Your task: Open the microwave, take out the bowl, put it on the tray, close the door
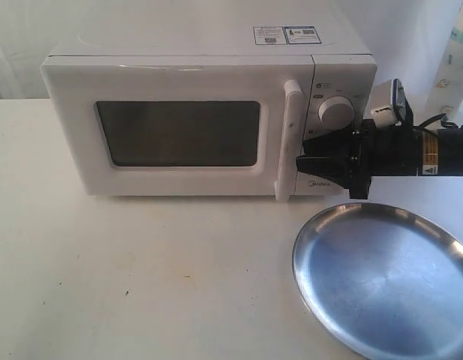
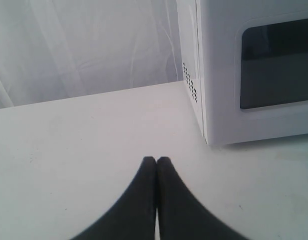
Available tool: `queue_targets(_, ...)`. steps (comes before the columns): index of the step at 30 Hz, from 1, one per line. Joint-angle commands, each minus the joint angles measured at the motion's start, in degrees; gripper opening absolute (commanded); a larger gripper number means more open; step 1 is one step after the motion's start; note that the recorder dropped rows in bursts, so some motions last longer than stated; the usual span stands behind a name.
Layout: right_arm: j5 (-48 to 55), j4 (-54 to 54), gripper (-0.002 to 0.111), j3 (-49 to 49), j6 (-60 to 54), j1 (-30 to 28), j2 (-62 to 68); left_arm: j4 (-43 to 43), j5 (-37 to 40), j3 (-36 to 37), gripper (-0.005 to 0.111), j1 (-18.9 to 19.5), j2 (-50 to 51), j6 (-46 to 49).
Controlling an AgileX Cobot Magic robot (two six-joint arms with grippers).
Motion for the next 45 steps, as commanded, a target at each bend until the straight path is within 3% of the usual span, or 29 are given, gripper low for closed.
queue_targets(1,0.47,2.20,0.070,-0.58,3.82,1.55,-0.36,-0.49,-0.31,-0.16,0.000,-0.29,-0.12,-0.31)
queue_targets(7,0.47,-0.26,0.057,-0.58,-0.39,3.50,-0.44,-0.49,-0.31,-0.16,0.000,-0.29,-0.12,-0.31)
queue_targets(21,0.47,0.04,0.057,-0.46,-4.80,8.29,-6.79,-0.49,-0.31,-0.16,0.000,-0.29,-0.12,-0.31)
queue_targets(26,0.47,-10.34,0.057,-0.35,0.66,8.42,-9.71,-0.49,-0.31,-0.16,0.000,-0.29,-0.12,-0.31)
queue_targets(45,0.47,-10.34,0.057,0.22,3.79,13.12,-12.92,-0.49,-0.31,-0.16,0.000,-0.29,-0.12,-0.31)
